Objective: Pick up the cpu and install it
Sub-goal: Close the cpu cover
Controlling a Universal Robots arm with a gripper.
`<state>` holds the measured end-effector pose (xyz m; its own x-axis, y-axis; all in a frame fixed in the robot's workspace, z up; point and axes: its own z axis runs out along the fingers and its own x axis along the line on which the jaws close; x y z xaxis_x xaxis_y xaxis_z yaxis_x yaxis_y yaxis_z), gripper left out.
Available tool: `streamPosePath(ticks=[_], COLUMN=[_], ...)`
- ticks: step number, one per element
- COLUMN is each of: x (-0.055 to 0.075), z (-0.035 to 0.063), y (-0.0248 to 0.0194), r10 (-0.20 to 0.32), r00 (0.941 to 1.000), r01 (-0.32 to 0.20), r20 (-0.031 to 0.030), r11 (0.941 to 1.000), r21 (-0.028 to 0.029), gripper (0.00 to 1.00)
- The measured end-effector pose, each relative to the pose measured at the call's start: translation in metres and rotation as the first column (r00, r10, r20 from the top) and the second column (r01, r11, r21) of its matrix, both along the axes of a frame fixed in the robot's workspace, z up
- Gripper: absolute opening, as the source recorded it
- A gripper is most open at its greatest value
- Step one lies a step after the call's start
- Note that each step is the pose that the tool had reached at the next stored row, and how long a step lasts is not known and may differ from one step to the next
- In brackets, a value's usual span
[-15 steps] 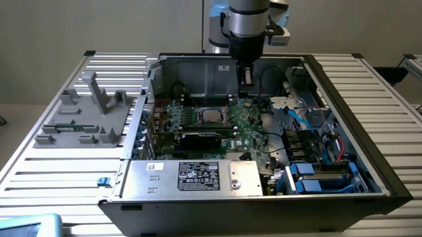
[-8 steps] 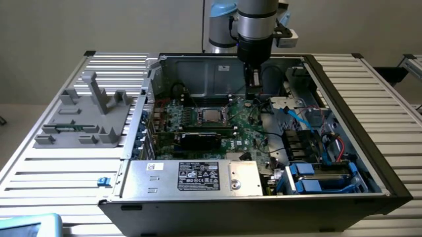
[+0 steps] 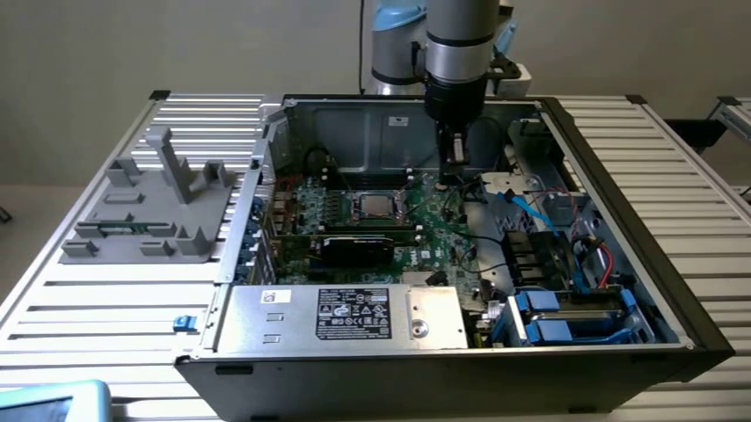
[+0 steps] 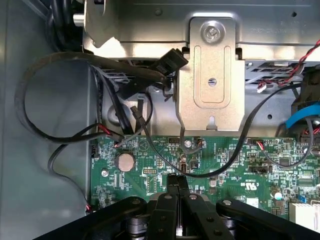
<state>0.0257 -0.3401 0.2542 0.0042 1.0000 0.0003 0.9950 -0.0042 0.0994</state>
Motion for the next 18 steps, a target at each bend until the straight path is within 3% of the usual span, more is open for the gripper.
streamPosePath(ticks=[2,4,5,10,14,18], x=[0.0,0.0,-0.001,-0.007,-0.016,-0.03], z=[-0.0035,-0.0055,-0.0058,-0.0052,-0.0022,-0.0003], y=[0.0,0.0,0.0,0.0,0.0,0.0001], r10=[0.0,0.0,0.0,0.0,0.001,0.002], r00=[1.0,1.0,0.9998,0.997,0.9944,0.9926], r01=[0.0,0.0,0.0,0.0,0.001,0.001], r20=[-0.0019,-0.0086,-0.0177,-0.0775,-0.1056,-0.1218], r11=[1.0,1.0,1.0,1.0,0.9998,0.9998], r21=[0.0002,0.0002,0.0006,0.0079,0.0173,0.022], gripper=[0.11,0.11,0.11,0.11,0.11,0.11])
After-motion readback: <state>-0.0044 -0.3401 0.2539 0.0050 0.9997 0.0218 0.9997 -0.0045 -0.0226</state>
